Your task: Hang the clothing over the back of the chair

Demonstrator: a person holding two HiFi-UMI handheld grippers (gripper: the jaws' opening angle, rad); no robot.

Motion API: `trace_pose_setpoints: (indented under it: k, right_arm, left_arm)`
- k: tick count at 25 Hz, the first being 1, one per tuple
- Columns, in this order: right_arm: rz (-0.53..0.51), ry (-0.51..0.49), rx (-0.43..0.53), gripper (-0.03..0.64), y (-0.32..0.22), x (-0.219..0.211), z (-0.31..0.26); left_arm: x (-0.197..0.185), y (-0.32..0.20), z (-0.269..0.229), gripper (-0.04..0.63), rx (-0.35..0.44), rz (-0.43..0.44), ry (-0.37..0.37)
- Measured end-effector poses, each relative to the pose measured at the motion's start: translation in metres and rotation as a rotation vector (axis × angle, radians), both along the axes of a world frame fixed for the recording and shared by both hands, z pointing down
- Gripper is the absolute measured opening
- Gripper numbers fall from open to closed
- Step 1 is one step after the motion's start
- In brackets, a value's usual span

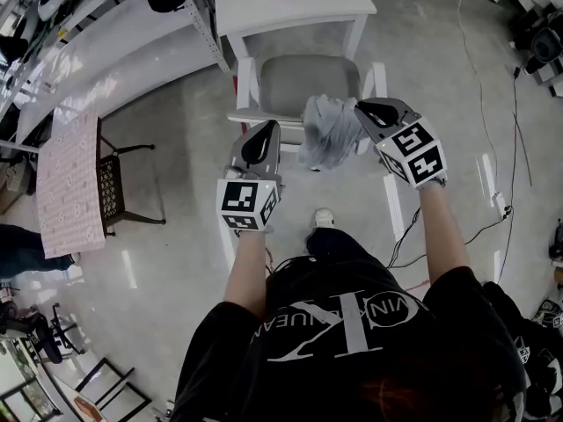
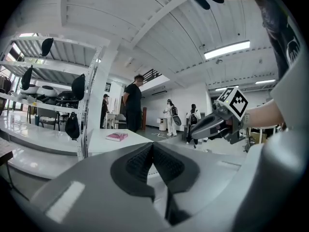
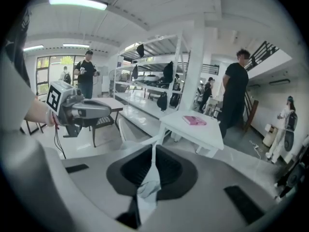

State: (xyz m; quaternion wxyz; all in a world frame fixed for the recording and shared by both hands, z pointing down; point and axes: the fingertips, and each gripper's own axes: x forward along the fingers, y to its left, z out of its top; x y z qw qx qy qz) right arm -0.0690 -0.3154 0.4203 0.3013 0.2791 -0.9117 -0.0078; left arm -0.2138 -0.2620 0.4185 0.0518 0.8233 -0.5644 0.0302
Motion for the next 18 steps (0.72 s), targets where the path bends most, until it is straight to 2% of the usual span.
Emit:
trace_pose_setpoints:
  k: [10,18]
  right_arm:
    - [0.146,-0.133,0.050,0.034,0.030,0.021,-0.015]
    - [0.208,-0.207,0.103,0.034,0.056,0.034,-0.024]
  left_arm:
    - [-0.003,0.024,-0.002,0.009,0.000,0.009,0.013]
    - [-0.002,0.045,-0.004,0.011,0.008,0.010,0.000]
